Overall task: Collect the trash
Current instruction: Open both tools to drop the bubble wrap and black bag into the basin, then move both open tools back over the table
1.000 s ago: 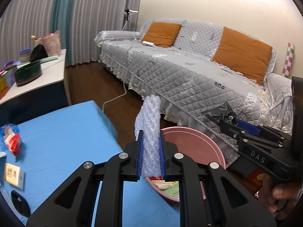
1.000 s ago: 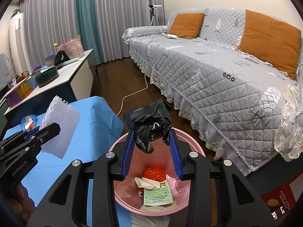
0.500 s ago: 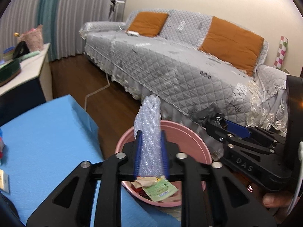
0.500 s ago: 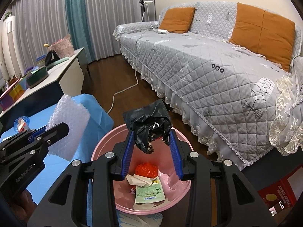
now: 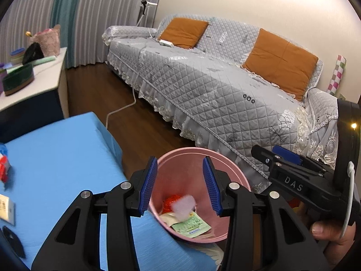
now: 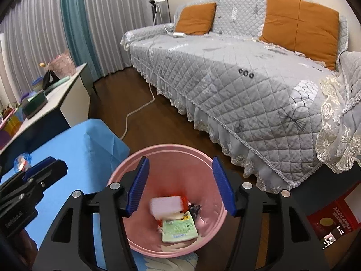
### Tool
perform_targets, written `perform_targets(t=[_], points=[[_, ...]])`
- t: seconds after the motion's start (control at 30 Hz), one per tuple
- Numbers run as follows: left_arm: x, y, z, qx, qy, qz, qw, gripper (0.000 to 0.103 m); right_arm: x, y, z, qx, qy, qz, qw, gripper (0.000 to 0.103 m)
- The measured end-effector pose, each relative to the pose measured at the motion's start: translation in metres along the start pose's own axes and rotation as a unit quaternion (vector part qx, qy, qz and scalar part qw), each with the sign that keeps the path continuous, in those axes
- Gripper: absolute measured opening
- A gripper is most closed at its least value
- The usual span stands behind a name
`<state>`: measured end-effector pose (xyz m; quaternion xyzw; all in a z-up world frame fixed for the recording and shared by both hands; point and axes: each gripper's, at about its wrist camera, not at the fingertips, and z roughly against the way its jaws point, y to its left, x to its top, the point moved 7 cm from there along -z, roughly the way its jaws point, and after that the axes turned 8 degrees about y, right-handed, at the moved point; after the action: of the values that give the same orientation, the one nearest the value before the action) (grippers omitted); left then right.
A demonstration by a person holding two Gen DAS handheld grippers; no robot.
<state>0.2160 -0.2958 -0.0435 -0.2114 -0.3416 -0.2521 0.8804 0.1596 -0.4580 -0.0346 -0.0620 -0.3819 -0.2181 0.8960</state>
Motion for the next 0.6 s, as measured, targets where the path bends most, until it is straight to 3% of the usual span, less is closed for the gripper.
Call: perform_targets(t=[0.23,0.6], points=[[0.001,0.033,0.042,0.031,-0.026,0.009,0.9991,0.042,0.007,0.038,0.017,0.035,-0.031,0.015,0.999,0.056],[-0.013,0.118,0.12,0.107,-0.064,0.046,0.9911,0.042,-0.003,0.143,0.034,0.115,-0.04,0.069,0.99,0.046]])
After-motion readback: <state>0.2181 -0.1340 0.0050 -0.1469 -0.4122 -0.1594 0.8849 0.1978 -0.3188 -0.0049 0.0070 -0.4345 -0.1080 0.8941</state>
